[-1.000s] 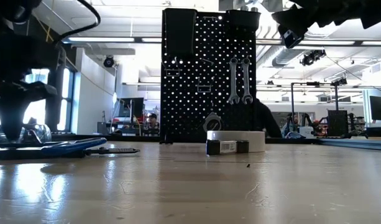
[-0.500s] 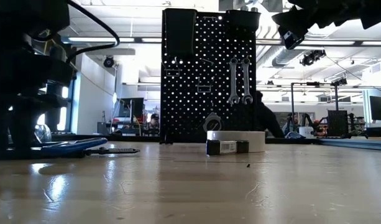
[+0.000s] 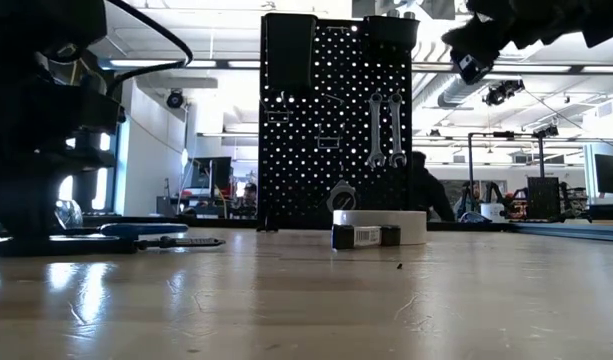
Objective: Hang tools onto peg board
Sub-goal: Hang the blue pick tool on the peg board
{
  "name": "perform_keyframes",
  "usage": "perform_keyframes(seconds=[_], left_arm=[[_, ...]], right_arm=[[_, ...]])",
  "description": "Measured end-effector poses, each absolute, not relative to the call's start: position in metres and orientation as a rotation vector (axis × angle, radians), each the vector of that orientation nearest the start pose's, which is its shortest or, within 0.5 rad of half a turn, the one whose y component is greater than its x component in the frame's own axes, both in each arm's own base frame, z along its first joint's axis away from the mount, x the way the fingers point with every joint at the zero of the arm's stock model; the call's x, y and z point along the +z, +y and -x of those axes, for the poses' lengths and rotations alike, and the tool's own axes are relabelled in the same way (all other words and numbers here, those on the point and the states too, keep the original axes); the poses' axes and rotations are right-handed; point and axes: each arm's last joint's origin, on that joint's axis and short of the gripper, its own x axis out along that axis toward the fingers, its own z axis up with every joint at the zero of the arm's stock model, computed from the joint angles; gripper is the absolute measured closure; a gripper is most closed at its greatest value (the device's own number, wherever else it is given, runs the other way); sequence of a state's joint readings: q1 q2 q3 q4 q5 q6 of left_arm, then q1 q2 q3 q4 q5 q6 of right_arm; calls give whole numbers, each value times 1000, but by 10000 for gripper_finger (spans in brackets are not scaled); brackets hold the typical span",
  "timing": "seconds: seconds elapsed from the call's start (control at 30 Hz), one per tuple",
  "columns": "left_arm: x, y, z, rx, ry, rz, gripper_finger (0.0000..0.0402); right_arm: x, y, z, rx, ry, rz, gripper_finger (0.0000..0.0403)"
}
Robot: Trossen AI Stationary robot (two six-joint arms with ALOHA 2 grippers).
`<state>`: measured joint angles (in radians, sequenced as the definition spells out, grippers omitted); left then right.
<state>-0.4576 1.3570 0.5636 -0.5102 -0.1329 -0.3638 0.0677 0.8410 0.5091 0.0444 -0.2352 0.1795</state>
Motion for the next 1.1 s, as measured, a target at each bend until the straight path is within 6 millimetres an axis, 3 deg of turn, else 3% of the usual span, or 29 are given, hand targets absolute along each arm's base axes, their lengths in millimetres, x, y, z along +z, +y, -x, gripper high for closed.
perform_keyframes(seconds=[0.3, 0.63, 0.93, 1.1], left_arm=[[159, -87, -189, 53, 1081, -119, 400], [178, -83, -207, 356, 713, -212, 401], [195, -76, -229, 554, 449, -225, 401], [182, -73, -246, 645, 409, -248, 401]], right_arm=[[245, 19, -180, 257, 391, -254, 220], [241, 17, -168, 173, 473, -296, 220], [250, 17, -174, 135, 364, -282, 220], [254, 24, -184, 132, 271, -215, 220]])
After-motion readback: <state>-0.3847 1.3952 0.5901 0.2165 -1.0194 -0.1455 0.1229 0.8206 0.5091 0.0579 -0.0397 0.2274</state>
